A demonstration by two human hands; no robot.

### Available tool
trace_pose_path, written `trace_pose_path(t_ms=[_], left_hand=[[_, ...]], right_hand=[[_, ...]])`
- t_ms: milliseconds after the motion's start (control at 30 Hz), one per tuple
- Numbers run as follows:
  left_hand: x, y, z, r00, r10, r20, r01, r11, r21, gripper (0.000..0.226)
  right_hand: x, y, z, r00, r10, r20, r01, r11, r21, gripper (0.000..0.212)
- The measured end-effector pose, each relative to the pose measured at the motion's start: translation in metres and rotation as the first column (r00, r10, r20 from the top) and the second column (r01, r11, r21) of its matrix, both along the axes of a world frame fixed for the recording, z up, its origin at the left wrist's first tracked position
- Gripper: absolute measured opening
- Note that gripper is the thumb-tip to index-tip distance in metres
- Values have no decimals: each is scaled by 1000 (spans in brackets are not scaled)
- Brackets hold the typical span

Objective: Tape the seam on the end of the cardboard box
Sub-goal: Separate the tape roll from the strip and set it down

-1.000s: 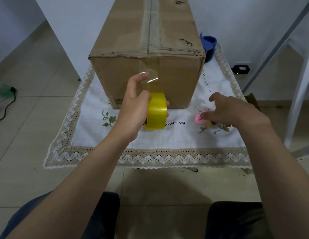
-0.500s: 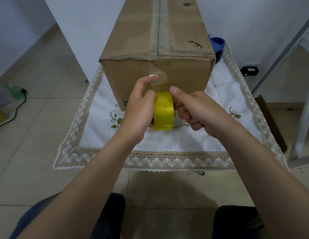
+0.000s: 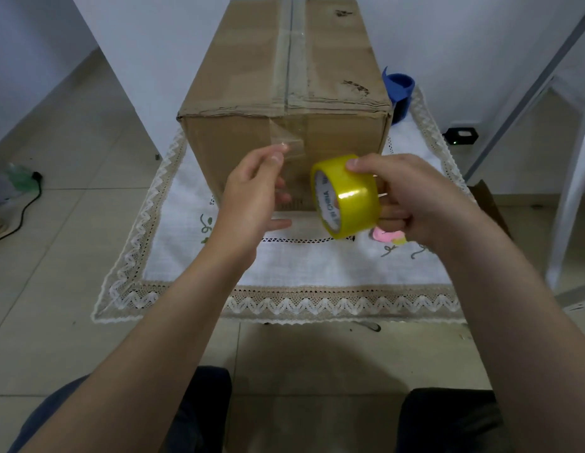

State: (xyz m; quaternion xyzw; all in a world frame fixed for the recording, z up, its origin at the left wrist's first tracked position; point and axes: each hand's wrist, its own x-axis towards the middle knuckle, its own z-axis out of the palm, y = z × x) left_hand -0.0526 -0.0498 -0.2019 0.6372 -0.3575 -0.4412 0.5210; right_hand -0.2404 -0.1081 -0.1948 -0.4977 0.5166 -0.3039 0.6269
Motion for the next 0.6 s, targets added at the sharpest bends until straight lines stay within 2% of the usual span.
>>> trace_pose_path(t_ms=[67,133,200,267,333,400,500,600], left_hand=[[-1,-2,-1,999,38,-13,-38,999,-2,19],[-1,-5,-3,998,68,-14,-68,998,2,16],[-1,-8,-3,995,96,-12,-95,995,32,21],[-1,-9,-2,994,108,-23,-106,993,59,26],[-2,-10,-2,993,110,-34,-108,992,62,28],[-2,-12,-1,991,128,-49,-124,990,67,30],[-2,-16,-2,989,141,-50,-137,987,79,28],[-1,-17,-4,991,126,-41,-123,990,66,19]], right_hand=[[-14,-1,7,963,-2,-269,-36,990,-133,28],[-24,-1,9,876,-59,-479,-73,965,-252,30],[-31,0,8,775,-165,-610,-102,920,-379,26],[-36,-3,2,634,-303,-712,-115,873,-474,22],[-42,-8,-6,503,-420,-755,-120,831,-543,21],[-47,-16,-18,433,-487,-758,-138,795,-590,23],[-49,-27,-35,392,-521,-758,-134,783,-607,25],[-47,-36,-49,403,-477,-781,-126,816,-564,18]])
